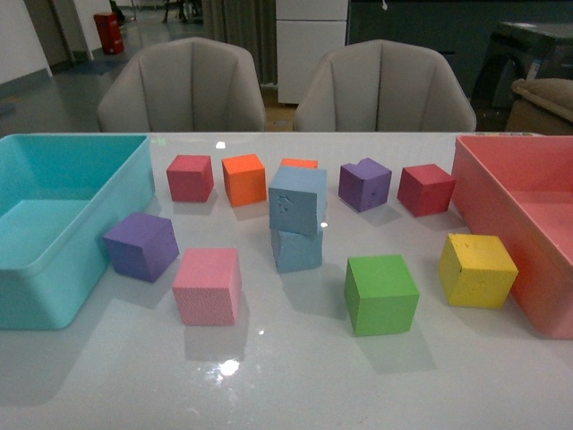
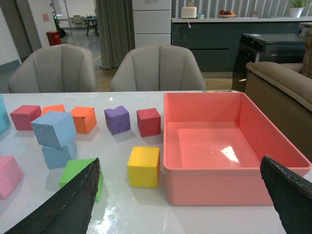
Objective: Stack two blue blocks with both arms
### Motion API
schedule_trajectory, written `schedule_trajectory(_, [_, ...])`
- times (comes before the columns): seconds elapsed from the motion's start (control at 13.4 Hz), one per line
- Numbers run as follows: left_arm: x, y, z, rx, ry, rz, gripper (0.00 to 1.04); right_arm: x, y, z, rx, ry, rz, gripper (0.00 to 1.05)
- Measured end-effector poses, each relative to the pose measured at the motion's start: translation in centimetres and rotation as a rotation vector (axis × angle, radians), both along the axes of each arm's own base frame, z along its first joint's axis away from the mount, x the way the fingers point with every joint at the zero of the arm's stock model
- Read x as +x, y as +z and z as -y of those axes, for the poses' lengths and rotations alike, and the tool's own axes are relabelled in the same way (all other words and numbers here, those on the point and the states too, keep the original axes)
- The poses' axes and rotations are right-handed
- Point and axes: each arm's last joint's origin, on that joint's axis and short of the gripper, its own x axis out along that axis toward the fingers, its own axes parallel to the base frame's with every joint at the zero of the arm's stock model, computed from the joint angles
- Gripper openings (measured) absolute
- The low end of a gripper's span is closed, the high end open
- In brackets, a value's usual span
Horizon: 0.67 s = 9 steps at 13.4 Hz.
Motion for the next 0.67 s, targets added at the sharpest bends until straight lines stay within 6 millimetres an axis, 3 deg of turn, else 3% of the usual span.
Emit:
schedule_trajectory(0.3, [-0.06, 0.15, 0.0, -0.001, 0.0, 0.018, 0.02, 0.0, 0.01, 0.0, 0.0, 0.0, 0.001, 0.98])
schedule_trajectory(0.37, [-0.06, 0.17, 0.0, -0.001, 0.0, 0.02, 0.09, 0.0, 0.0, 0.0, 0.0, 0.0, 0.0, 0.98])
schedule_trajectory(0.67, [-0.06, 0.16, 0.0, -0.001, 0.0, 0.019, 0.59, 0.0, 0.0, 0.0, 0.0, 0.0, 0.0, 0.98])
